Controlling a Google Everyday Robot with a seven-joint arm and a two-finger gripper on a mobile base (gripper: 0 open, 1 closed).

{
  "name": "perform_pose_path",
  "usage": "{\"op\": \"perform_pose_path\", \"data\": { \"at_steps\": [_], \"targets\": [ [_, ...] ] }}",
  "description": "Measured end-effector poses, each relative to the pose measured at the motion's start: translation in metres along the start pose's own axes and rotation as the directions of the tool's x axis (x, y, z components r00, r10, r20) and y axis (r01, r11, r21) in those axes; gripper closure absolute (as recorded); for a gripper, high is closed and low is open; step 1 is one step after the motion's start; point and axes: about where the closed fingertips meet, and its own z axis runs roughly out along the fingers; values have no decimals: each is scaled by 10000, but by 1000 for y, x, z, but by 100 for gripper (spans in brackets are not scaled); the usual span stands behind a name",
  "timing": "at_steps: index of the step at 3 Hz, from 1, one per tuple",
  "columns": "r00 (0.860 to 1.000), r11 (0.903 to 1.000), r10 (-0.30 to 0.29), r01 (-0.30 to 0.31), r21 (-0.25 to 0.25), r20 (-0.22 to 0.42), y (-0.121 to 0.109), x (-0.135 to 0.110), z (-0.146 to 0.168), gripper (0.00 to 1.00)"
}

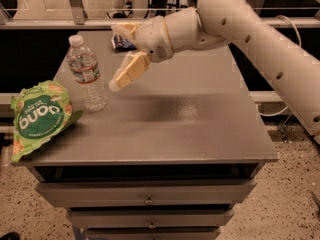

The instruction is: Move water bottle near green rice chip bag

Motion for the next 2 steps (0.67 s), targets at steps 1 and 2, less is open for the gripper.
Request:
{"op": "perform_pose_path", "data": {
  "at_steps": [1, 2],
  "targets": [
    [9962, 9917, -806, 834, 976, -322, -19, -15, -67, 0],
    [9945, 9857, -987, 1024, 1336, -337, -26, -21, -88, 0]
  ]
}}
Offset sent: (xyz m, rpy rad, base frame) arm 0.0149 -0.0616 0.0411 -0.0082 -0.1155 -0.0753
